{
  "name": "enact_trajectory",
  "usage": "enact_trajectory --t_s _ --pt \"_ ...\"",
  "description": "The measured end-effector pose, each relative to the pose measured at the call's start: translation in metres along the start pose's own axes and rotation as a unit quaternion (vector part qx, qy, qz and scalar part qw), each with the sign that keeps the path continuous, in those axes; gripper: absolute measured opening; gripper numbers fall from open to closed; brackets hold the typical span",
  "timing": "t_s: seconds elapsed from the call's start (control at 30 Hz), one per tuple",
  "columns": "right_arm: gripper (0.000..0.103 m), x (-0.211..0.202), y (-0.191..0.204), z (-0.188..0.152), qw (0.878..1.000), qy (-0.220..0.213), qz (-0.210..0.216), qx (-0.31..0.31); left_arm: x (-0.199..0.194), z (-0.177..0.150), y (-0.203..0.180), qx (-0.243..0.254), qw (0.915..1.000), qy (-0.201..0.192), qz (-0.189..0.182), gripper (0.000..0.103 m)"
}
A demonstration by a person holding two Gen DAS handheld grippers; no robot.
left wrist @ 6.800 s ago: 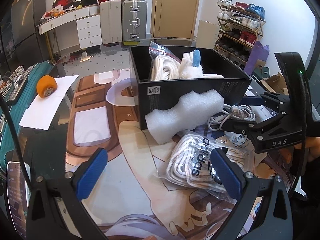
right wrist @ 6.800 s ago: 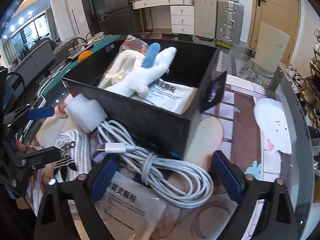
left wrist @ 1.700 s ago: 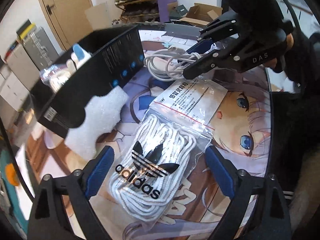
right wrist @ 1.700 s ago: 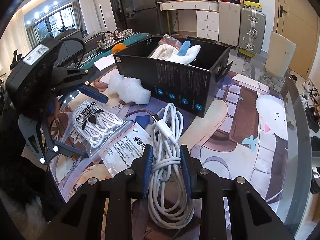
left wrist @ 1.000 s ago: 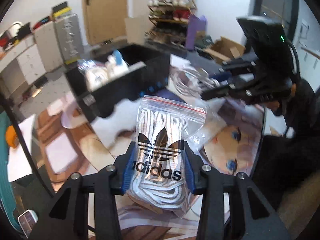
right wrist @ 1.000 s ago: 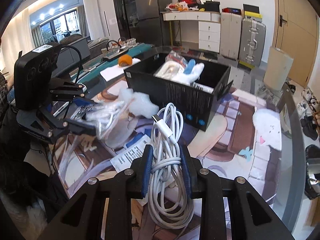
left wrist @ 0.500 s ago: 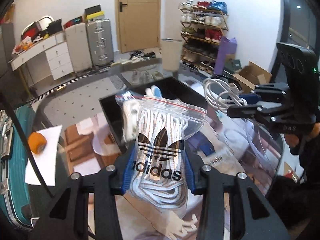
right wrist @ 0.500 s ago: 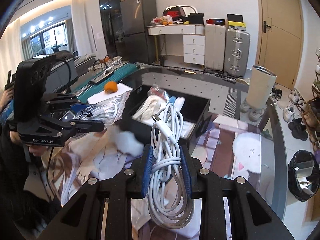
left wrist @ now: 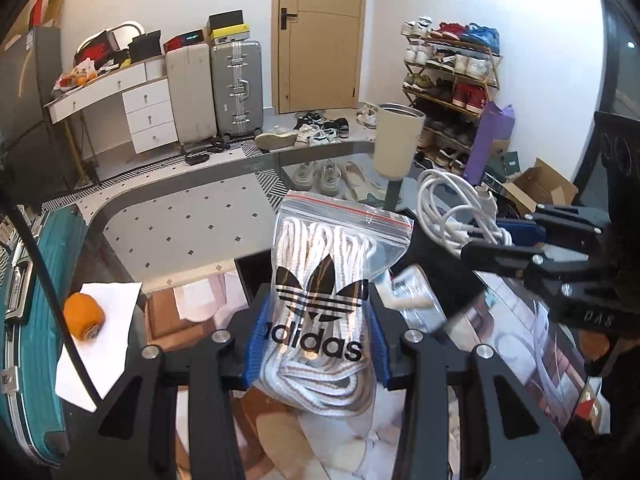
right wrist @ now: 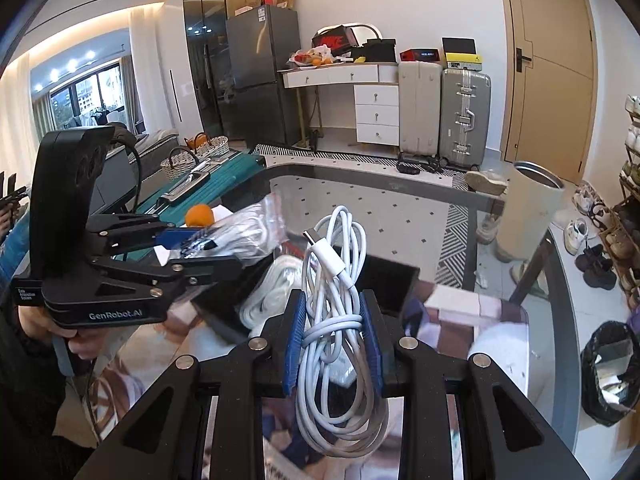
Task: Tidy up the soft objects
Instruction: 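Carry the lace bag in the left gripper and cable in the right over the box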
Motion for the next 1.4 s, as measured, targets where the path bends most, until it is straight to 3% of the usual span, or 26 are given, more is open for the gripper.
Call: enact_trajectory --t_s 0.3,0.57,0.77,0.87,0.97,1.4 --pt "0.027 0.035 -0.001 0.013 1.000 -0.012 0.001 0.009 0.024 0.013 0.013 -0.009 0.9999 -0.010 0.004 0.042" --pt "0.027 0.056 -0.004 0.000 1.000 -0.003 -0.015 0.012 0.040 0.007 0.011 -0.005 0.9997 -0.010 0.023 0.042" --pt "0.027 0.058 -0.005 -0.001 1.000 -0.005 -0.022 0.005 0.041 0.007 0.002 0.002 0.9997 -0.014 0.022 0.042" --pt "0.027 0.056 -0.004 0.003 1.000 -0.013 -0.023 0.009 0.040 0.005 -0.004 0.004 0.9999 -0.012 0.002 0.042" --pt "0.027 0.058 -0.004 0.004 1.000 -0.016 -0.024 0.011 0.045 0.000 -0.006 0.022 0.9995 -0.003 0.021 0.042" --pt "0.027 0.059 -0.002 -0.004 1.000 -0.005 -0.017 0.005 0.055 -0.008 -0.002 0.025 0.9993 0.011 0.025 0.044"
Point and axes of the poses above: each gripper's, at about its wrist camera, not at the fingertips, and x roughly the way its jaws point, y to its left, z to its top, the point moved 6 cm from there along x, roughly the way its jaws point, and after that the axes turned 9 degrees about -z, right-handed, at the moved point
